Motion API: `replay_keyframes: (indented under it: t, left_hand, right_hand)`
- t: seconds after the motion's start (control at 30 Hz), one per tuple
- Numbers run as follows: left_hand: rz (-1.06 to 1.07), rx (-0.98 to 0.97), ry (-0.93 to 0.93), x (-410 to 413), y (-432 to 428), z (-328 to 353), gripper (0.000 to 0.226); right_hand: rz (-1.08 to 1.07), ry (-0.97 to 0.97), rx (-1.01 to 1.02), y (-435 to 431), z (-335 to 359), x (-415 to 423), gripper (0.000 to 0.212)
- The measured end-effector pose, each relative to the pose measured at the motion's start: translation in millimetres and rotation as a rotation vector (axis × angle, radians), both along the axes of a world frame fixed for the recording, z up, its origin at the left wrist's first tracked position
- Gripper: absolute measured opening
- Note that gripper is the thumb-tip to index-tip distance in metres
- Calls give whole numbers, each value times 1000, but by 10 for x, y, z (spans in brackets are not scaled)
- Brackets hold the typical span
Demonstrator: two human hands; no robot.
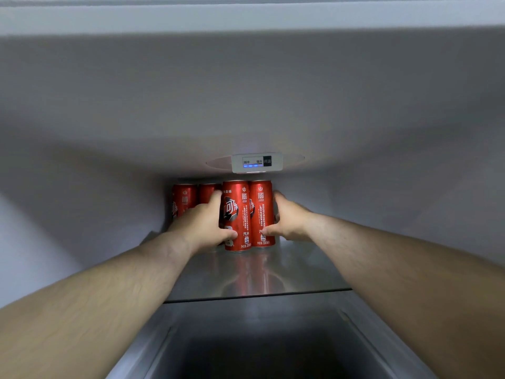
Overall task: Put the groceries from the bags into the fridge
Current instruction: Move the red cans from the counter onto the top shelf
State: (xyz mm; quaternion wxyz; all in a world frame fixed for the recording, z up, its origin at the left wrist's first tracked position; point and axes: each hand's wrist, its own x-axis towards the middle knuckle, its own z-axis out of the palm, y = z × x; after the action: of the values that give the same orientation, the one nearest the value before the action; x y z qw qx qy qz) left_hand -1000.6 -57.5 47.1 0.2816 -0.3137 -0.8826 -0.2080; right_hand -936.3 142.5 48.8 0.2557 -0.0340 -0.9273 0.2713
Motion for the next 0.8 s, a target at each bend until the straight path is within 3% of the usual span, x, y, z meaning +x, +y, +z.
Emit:
replay_keyframes:
  t: [0.1,0.27,0.8]
  left_hand:
    - [16,-53,17,-34,6,-25,121]
    - [20,-45,0,-99,-9,-27,121]
    - [101,-106,80,-273,57,25,118]
  right_hand:
    - [11,56,9,-15,-8,-13,102]
    - [19,51,21,-42,-5,-65,110]
    - [-11,-4,103,42,66,-201,102]
